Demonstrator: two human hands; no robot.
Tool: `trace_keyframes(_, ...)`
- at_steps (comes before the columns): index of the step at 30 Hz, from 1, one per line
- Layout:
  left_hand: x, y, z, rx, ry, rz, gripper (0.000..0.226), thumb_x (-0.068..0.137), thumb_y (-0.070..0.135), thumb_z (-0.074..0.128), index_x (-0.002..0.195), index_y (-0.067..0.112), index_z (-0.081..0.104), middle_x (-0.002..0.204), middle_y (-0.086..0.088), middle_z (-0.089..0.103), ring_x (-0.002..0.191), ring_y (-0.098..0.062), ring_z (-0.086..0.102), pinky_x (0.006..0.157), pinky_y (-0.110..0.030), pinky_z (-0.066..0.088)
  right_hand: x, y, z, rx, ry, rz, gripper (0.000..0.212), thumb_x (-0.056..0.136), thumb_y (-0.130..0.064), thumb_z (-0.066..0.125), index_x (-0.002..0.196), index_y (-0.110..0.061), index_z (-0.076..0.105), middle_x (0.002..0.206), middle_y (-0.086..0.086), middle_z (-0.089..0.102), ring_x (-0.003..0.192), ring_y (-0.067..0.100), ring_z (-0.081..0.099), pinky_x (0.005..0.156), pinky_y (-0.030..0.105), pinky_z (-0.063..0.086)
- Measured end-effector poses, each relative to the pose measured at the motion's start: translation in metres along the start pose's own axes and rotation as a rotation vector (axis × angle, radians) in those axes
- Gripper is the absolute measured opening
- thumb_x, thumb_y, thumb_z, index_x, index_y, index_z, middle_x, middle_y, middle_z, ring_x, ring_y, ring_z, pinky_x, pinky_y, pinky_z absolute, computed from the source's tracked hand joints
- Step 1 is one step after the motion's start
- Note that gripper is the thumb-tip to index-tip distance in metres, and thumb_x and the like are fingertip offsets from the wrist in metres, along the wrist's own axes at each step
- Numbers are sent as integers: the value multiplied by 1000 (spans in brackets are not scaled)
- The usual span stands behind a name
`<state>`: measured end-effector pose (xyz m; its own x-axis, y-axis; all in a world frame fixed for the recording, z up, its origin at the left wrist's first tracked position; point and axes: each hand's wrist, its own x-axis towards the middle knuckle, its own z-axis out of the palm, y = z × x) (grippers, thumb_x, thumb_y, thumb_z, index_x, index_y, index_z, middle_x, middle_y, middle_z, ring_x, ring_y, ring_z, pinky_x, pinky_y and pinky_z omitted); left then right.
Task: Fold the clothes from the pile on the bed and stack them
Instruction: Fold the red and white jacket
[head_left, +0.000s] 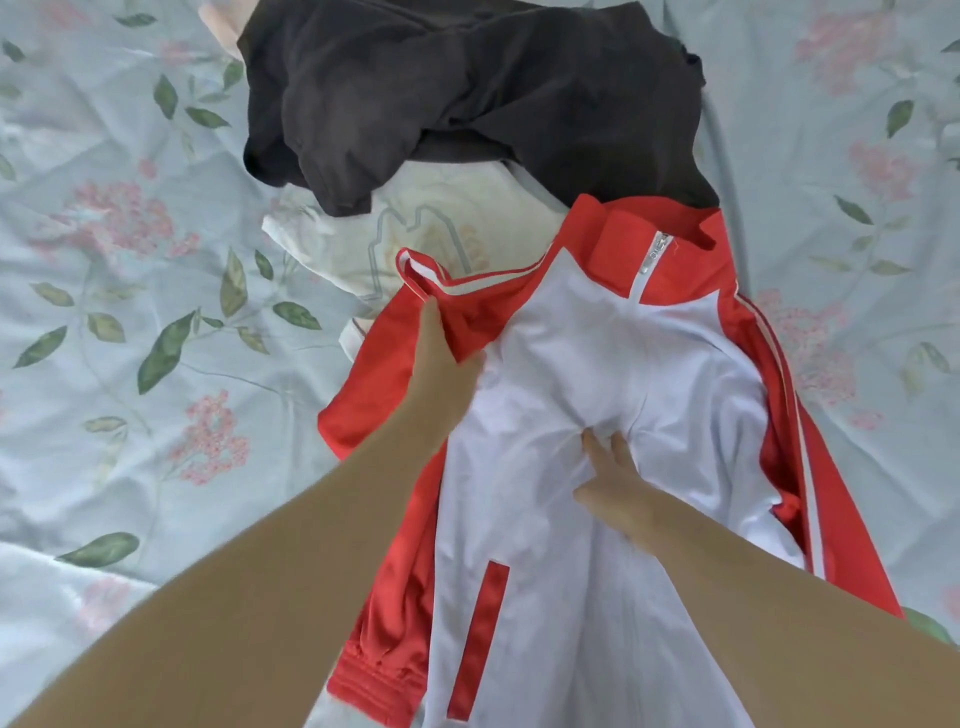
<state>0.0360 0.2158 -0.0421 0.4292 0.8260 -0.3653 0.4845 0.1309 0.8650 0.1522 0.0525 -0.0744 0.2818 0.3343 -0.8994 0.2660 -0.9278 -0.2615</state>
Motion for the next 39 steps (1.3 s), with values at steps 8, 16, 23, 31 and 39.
trace_keyframes(8,-56,-30,62,1010,-66,23,63,100,36,33,152,25,-1,160,1,-9,146,-24,-14,116,-52,1,-13,11,-18,146,-44,-126,70,94,-3,29,150,-38,6,158,-13,-11,142,21,17,87,21,39)
trace_keyframes(16,-68,-26,127,1100,5,446,57,88,40,35,141,19,37,145,-12,43,135,-35,39,102,-65,29,-37,93,-80,292,738,-65,32,93,-18,45,124,-13,42,107,18,60,97,35,58,85,42,47)
trace_keyframes(23,-58,-6,199,1145,22,334,63,91,56,19,149,33,21,159,-10,10,146,-34,4,110,-64,4,-8,154,-115,260,821,-5,18,89,-22,48,94,-8,59,101,23,64,97,41,58,81,36,44)
trace_keyframes(31,-38,-8,233,1324,-94,264,67,90,66,9,148,38,-13,156,2,-23,140,-36,-26,103,-72,-8,5,160,-206,572,991,-237,33,93,-14,39,124,-25,43,93,0,60,88,25,60,84,36,49)
trace_keyframes(39,-36,-10,235,1351,-131,224,65,90,64,2,144,38,-23,154,2,-28,139,-37,-29,102,-71,-11,-13,204,-132,406,1069,49,57,89,-25,60,138,-15,33,127,18,44,110,39,49,92,44,38)
